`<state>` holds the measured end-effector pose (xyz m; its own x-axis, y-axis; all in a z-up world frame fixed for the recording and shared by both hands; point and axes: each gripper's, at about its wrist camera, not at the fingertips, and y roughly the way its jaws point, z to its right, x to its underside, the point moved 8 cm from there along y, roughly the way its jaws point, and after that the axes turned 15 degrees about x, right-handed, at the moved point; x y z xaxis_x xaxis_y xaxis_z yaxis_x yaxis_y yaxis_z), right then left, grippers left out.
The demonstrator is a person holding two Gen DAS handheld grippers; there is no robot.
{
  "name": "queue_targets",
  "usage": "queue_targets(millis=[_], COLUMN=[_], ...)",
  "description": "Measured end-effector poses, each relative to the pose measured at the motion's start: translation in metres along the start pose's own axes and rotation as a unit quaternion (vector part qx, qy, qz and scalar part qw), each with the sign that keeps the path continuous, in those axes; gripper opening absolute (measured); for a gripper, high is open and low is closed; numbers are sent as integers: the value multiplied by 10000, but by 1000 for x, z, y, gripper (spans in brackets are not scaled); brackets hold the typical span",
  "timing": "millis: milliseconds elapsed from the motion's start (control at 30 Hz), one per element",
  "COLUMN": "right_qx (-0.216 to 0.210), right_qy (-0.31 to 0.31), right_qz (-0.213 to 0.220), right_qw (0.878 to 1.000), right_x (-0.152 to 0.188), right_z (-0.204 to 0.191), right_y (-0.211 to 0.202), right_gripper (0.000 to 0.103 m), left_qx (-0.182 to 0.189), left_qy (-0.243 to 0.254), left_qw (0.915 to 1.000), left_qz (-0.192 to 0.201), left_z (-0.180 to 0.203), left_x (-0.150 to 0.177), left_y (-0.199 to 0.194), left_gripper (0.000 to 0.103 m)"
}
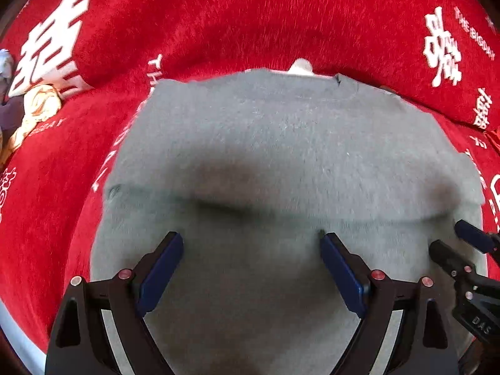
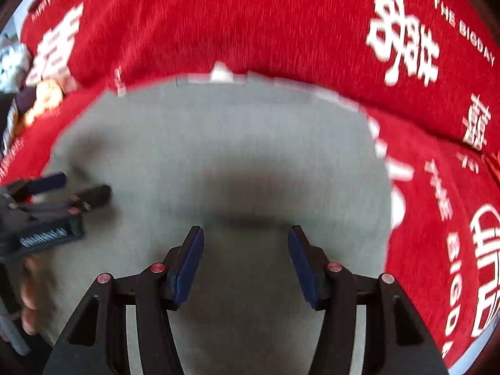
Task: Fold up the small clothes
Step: 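Slide both tools under the sweater hem and close them on it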
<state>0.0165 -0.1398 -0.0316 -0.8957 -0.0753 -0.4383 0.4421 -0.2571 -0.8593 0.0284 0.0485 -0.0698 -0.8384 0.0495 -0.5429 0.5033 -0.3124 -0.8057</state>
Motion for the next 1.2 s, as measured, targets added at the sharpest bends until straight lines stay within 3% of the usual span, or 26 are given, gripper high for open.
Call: queue_targets(millis=[67,167,233,433,633,800,933,1100,1200], right_qx=[14,-18,14,33,93,63,-174,-365,-422], right_qy=[52,-11,-72,35,-2,30,597,823,1038], right_qz=[248,363,491,630,672,312,-36,-319,-517], right_qw=[9997,9993,9988,9980,9977,9995,9981,9954,9924], right_x=[10,32,47,79,111,134,156,183,196], right_z=[4,5,5,7,10,19,44,54,55], right_y=[-11,-22,-29,-46,-59,-70,-78,-70,-55], right_gripper=[69,74,74,78,79,79,79,79,80], left_qx=[39,91,32,114,146,283,470,896,902], left_qy=[73,180,137,135,148,-120,-584,-959,-902], left_qw=[10000,9997,9998,9988,9988,9992,9969,9913,9918], left_qz=[17,108,155,450,448,247,246,-75,-46], left_z=[2,2,-1,0,-4,-16,-42,-54,-51], left_x=[12,32,47,83,119,142,161,189,190], left_y=[-7,-21,-29,-52,-68,-87,-102,-88,-87], left_gripper=[91,94,102,102,102,102,102,102,102])
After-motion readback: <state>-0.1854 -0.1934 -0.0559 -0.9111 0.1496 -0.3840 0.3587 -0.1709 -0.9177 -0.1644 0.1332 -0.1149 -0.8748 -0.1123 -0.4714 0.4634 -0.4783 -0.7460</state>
